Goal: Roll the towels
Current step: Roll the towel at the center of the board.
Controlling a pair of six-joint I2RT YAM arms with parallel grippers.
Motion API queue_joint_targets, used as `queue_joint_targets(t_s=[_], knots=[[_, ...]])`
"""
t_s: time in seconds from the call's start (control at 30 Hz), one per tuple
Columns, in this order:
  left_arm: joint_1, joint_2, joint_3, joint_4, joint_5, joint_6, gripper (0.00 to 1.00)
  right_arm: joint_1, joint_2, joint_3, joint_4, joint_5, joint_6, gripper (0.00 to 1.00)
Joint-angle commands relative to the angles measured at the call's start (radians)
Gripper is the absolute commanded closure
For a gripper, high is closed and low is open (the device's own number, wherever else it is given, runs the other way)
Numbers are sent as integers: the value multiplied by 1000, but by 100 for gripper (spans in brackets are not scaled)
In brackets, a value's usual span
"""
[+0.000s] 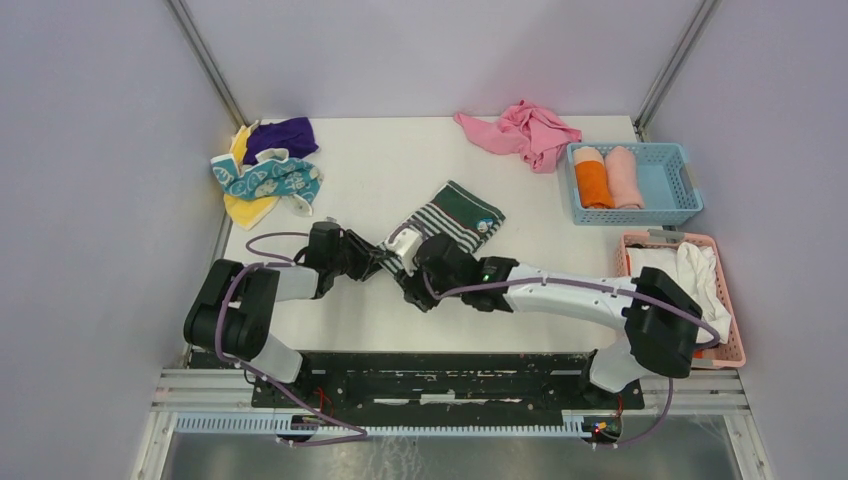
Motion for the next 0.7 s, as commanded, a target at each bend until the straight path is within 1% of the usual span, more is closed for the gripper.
queue_joint_targets(t_s=[0.0, 0.13, 0.27, 0.4, 0.67], knots=[[-9, 34, -35, -197, -115, 39, 55, 118, 70, 49, -34, 352, -206, 58], [-13, 33, -34, -197, -113, 39, 55, 166, 181, 111, -54, 439, -235, 59], [-16, 29, -36, -195, -116, 38, 55, 173, 246, 136, -51, 464, -243, 59], [-15, 30, -36, -192, -113, 42, 54, 174, 312, 179, -96, 531, -241, 58], [-19, 34, -34, -197, -113, 54, 54, 171, 440, 249, -179, 550, -223, 52]])
